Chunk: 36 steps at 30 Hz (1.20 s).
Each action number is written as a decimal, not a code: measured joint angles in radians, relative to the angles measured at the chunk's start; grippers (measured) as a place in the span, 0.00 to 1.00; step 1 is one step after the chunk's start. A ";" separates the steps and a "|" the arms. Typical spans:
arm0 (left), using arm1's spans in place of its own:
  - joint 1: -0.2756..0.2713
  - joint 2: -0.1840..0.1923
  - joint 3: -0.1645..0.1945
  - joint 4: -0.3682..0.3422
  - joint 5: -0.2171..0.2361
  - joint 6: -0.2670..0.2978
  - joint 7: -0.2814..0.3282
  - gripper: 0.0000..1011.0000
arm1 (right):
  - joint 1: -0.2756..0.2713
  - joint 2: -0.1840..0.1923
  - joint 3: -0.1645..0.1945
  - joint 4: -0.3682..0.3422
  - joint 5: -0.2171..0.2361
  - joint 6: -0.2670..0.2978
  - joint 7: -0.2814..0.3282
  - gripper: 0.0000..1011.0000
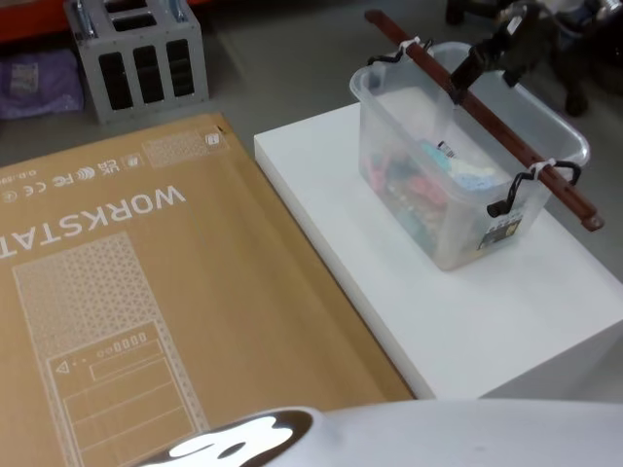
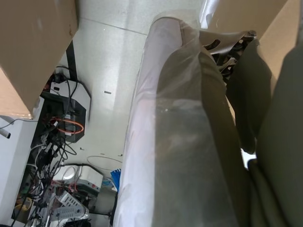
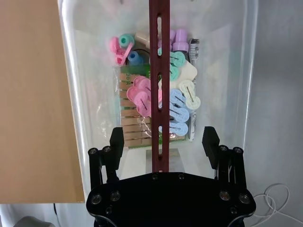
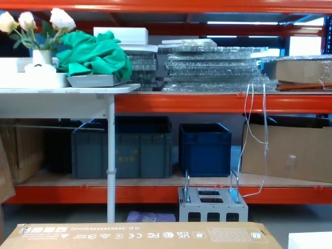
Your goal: Use one hand to grasp the basket and place it at the designated location.
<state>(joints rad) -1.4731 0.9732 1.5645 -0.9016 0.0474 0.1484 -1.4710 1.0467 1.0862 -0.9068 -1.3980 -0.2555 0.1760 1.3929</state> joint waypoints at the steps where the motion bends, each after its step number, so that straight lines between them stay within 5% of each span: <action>1: 0.000 0.000 0.000 0.000 0.000 0.000 0.000 0.00 | 0.000 0.007 0.006 -0.010 0.002 0.003 -0.001 0.99; 14: 0.000 0.000 0.000 0.000 0.000 0.000 0.000 0.00 | 0.003 0.092 0.111 -0.109 0.060 0.028 -0.021 0.99; 36: 0.000 0.000 0.000 0.000 0.000 0.000 0.000 0.00 | 0.006 0.088 0.117 -0.109 0.056 0.027 -0.014 0.99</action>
<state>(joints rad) -1.4731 0.9732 1.5645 -0.9016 0.0474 0.1484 -1.4710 1.0526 1.1737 -0.7895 -1.5069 -0.1993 0.2035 1.3792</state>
